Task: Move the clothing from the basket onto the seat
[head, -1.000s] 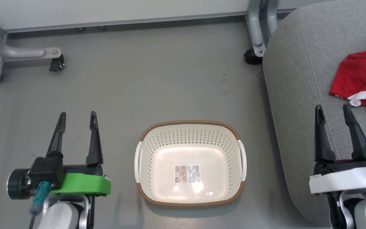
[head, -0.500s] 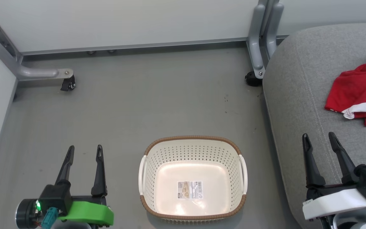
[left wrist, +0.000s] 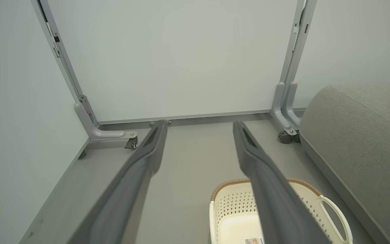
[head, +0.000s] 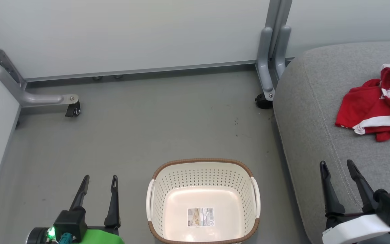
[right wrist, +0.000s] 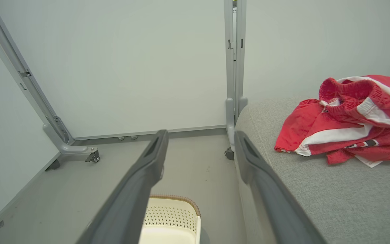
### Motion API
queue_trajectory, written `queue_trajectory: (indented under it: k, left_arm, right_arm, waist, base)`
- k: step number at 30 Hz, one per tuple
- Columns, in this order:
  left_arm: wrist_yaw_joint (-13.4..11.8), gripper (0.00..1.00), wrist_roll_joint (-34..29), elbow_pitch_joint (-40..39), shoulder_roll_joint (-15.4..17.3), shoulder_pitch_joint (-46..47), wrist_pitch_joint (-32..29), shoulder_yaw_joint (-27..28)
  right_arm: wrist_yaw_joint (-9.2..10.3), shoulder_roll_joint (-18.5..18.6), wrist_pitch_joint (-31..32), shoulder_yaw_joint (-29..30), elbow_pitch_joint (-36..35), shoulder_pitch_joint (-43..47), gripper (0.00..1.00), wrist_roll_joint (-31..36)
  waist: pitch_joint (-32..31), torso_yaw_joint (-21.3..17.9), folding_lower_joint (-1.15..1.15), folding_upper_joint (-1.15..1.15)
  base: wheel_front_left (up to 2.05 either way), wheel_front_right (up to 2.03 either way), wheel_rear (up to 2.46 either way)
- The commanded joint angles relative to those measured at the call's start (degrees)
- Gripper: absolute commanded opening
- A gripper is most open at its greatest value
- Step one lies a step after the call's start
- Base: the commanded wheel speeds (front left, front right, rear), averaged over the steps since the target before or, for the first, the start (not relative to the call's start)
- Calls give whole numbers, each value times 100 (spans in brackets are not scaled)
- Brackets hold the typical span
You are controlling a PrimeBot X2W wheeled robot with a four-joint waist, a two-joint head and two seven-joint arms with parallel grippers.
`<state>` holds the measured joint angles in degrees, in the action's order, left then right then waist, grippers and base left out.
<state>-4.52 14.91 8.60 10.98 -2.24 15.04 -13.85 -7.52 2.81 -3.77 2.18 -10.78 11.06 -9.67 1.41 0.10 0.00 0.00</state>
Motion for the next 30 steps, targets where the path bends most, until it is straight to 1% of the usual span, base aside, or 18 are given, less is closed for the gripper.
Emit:
queue_trajectory:
  k: [1,23,24,27,30]
  left_arm:
    - [29,100,-19,41,-11,-116,18,-7]
    - [104,100,-46,166,-47,-66,18,56]
    - [83,0,-40,155,-61,-58,0,50]
    - [95,0,38,273,-110,-69,-33,50]
    - [139,0,366,272,-136,-37,-112,121]
  right_arm:
    - [5,15,19,1,18,79,100,1]
    - [4,16,75,-21,-3,131,100,-9]
    - [1,0,72,-33,8,69,0,-1]
    - [0,-23,61,-67,126,77,0,-79]
    - [0,-4,69,-74,183,31,0,-445]
  waist:
    - [-35,-14,0,0]
    - [-47,-13,0,0]
    - [-47,-14,0,0]
    - [-47,-14,0,0]
    - [-48,-13,0,0]
  base:
    - [0,0,0]
    - [0,0,0]
    - [0,0,0]
    - [0,0,0]
    - [0,0,0]
